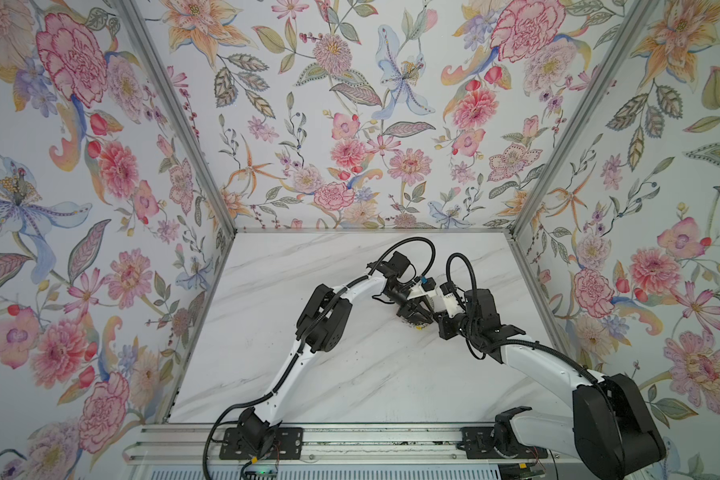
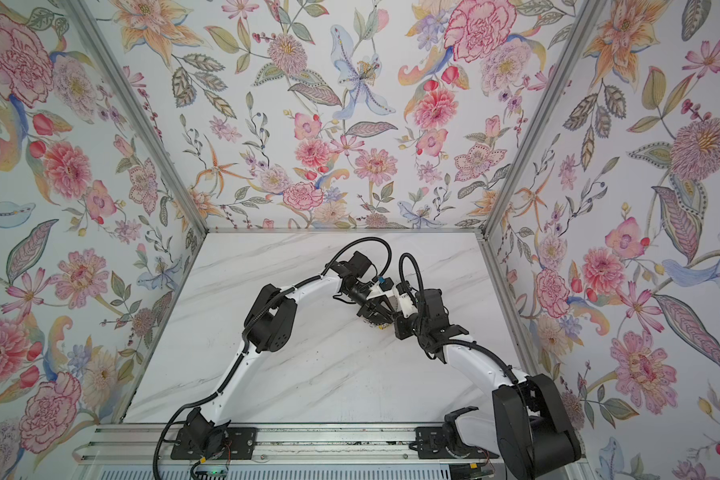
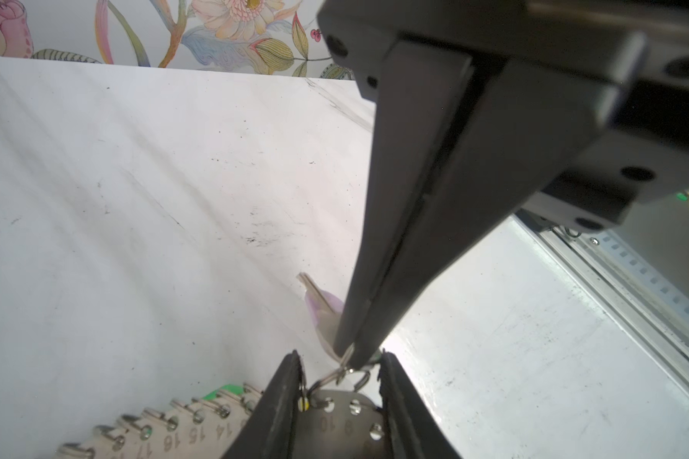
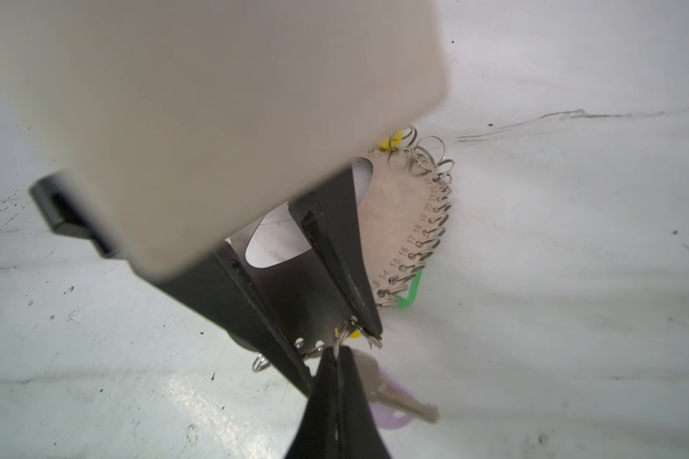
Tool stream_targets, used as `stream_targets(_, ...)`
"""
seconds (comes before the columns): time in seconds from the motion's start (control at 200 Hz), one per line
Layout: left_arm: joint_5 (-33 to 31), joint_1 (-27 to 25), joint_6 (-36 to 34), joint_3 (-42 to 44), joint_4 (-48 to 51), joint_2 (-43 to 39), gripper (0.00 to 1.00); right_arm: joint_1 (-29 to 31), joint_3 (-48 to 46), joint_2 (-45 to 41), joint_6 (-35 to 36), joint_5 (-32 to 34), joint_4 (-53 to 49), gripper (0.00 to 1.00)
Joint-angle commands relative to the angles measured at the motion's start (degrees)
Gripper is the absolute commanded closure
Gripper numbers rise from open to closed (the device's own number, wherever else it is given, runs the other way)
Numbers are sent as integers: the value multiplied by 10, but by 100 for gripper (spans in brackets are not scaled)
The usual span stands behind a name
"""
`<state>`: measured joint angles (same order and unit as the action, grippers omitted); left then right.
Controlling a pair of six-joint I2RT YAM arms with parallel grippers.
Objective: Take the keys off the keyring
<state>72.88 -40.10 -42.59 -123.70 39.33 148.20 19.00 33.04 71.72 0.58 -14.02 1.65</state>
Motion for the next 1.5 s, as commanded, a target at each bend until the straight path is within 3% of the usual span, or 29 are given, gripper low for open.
stream_targets(0.0,-21,0,-2,-6,13,11,68,-6,6,-16,-2,-12,38,98)
stream_targets(0.275,-36,12,1,3,11,1,70,-13,4,-21,2,-10,21,98)
stream_targets(0.485,-42,14,20,21,-15,-9,51,-13,8,-17,4,-11,16,98)
stream_targets(0.876,-37,34,43,49,-50,-29,51,-13,10,-13,7,-13,12,98)
stream_targets(1.386,-39,22,61,60,-82,-48,49,-8,19,6,8,-16,8,98)
stream_targets(1.496,-48,23,96,108,-155,-84,48,-8,15,1,7,-15,11,98)
